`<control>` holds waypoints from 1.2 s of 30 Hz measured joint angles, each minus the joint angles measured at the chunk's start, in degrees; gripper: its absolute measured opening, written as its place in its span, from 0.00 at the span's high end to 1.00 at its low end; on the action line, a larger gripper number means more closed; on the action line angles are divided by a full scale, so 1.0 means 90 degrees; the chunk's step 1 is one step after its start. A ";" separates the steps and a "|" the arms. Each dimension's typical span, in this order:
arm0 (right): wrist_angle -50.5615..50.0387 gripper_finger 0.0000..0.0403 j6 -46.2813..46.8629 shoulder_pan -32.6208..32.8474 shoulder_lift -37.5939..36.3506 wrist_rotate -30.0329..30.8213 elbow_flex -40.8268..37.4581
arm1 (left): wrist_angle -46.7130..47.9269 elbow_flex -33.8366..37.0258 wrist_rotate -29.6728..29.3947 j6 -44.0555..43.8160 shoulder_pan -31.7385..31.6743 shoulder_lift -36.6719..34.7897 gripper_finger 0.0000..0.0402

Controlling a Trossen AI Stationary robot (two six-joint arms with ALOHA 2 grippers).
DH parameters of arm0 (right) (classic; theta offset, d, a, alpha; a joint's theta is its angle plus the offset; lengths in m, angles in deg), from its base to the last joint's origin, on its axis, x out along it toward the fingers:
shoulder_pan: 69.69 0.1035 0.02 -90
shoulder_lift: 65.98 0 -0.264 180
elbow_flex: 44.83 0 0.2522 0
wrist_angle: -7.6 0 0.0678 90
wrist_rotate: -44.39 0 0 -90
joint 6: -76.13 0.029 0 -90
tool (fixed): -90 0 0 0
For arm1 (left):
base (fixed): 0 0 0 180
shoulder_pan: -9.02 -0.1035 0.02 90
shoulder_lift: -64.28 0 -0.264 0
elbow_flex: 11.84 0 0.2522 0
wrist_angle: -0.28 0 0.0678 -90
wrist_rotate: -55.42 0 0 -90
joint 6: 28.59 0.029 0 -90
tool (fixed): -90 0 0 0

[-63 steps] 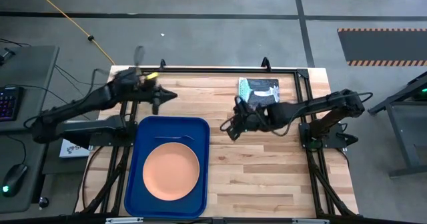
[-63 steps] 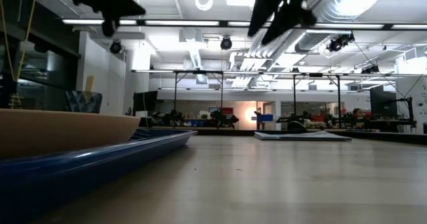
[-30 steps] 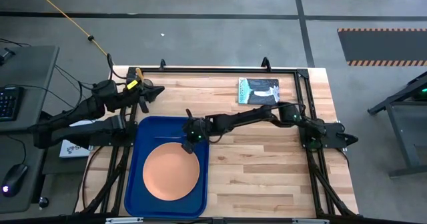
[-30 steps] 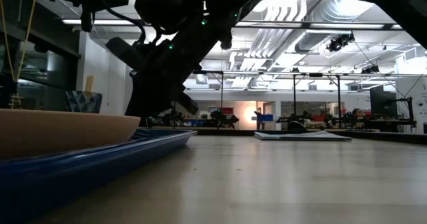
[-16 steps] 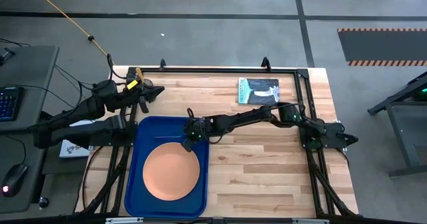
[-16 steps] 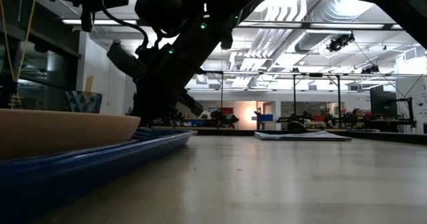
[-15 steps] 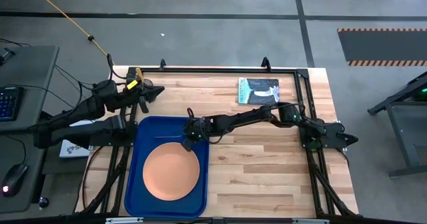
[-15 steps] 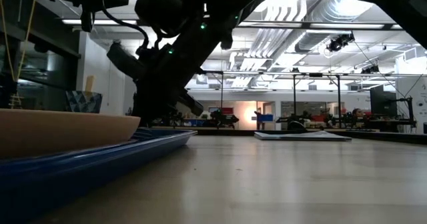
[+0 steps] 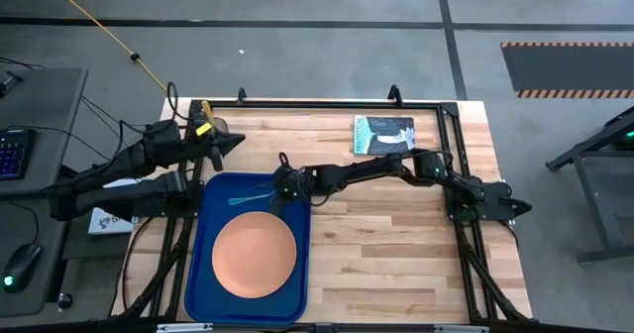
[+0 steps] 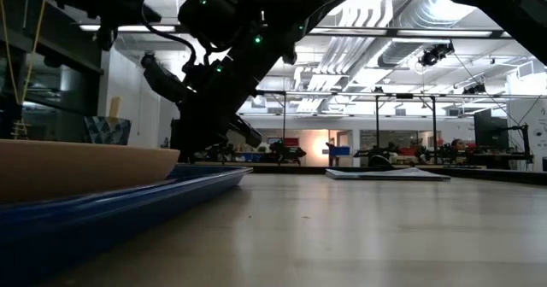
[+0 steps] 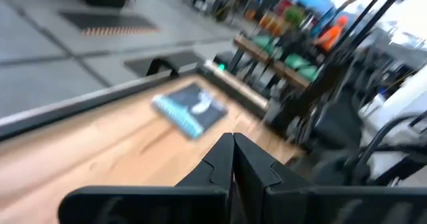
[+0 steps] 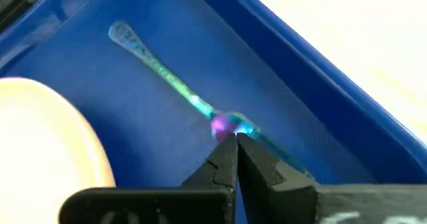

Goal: Pick and place plate/cup/fork/spoon on tray
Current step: Put the blue fork on the blue tray to the left of the light orange plate

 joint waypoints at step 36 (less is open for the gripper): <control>-0.1107 1.00 0.0514 -0.0344 -0.0106 0.0142 0.0254 | 0.0590 0.0002 -0.0167 -0.0116 -0.0002 0.0000 1.00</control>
